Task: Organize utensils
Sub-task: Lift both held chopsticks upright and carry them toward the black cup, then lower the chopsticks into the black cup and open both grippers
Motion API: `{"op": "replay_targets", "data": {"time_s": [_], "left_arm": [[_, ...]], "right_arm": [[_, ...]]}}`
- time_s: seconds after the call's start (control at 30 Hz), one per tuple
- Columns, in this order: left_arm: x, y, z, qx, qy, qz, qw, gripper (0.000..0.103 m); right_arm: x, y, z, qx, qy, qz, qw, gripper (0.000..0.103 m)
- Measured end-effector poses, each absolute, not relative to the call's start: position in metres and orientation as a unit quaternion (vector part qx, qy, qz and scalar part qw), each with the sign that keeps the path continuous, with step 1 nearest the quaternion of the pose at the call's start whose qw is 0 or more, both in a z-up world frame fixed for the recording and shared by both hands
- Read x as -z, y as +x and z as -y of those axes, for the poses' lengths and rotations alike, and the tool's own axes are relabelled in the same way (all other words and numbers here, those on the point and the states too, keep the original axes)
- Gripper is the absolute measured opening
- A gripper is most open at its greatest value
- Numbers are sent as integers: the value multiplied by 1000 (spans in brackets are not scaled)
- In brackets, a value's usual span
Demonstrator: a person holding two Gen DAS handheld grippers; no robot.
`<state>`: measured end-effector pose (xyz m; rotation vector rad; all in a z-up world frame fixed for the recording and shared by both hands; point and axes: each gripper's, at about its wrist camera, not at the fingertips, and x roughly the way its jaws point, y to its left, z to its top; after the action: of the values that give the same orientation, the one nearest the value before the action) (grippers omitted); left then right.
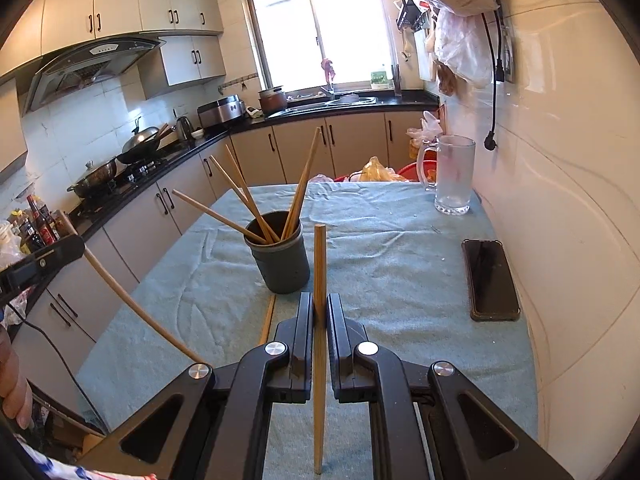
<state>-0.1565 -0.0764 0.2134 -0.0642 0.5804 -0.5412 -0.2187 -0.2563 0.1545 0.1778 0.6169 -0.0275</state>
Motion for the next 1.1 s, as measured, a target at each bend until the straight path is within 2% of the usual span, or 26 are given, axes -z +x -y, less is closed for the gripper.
{"op": "replay_targets", "data": {"time_s": [0.37,0.7,0.9,1.1], "left_arm": [[-262,-130,87,261,-23,-241,935,5],[-304,-88,108,240,-14,-203,949,5],[-308,-54,127,230,-15,-203,952,5],[-291,-15,145,218,-20,-224,950,5]], "right_arm": [[-187,-190,271,7,102,-274,956,7],[-242,-158,267,-14,92,-223,970,7],[-272,-135,256,-20,79,-192,978,7],[-270,-101,248,-20,90,-179,979,7]]}}
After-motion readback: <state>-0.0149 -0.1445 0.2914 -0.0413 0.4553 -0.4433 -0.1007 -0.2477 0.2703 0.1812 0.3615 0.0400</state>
